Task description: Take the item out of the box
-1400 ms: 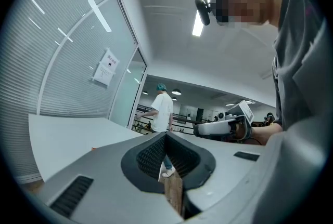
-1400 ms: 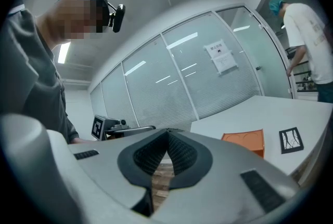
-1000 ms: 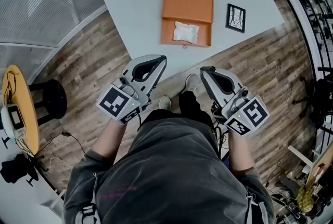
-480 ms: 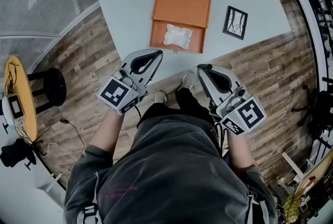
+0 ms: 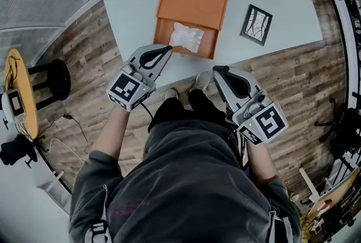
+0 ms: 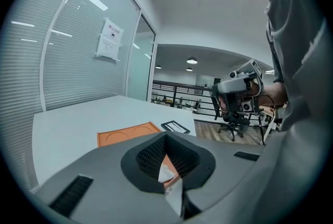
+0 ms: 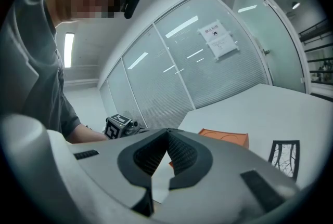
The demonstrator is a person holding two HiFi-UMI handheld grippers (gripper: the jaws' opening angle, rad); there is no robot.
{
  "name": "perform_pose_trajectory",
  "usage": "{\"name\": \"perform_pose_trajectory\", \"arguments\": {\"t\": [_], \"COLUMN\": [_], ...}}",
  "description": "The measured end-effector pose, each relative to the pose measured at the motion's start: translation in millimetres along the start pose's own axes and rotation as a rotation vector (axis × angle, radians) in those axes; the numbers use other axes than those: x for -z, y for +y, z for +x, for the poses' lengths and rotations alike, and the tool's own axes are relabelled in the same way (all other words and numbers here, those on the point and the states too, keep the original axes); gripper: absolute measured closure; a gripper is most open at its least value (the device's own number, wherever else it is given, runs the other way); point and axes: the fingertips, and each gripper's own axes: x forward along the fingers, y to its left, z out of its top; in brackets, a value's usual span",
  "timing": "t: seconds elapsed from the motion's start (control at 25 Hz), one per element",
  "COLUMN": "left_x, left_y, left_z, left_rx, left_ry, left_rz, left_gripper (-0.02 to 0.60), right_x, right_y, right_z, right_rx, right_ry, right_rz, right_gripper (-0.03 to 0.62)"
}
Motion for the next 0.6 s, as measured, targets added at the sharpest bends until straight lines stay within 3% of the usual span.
{"name": "perform_pose_trajectory", "arguments": {"t": [0.6], "left_x": [53.8], "left_y": [21.5], "left_z": [56.2], "left_rx": [0.097], "left_ry": [0.214], "left_rz": [0.152], "left_gripper": [0.569], "right_x": [22.9], "right_y": [-40.5], "right_z": [5.4], "right_rx": [0.04], "right_ry": [0.03], "right_rz": [0.074], "right_gripper": [0.589]}}
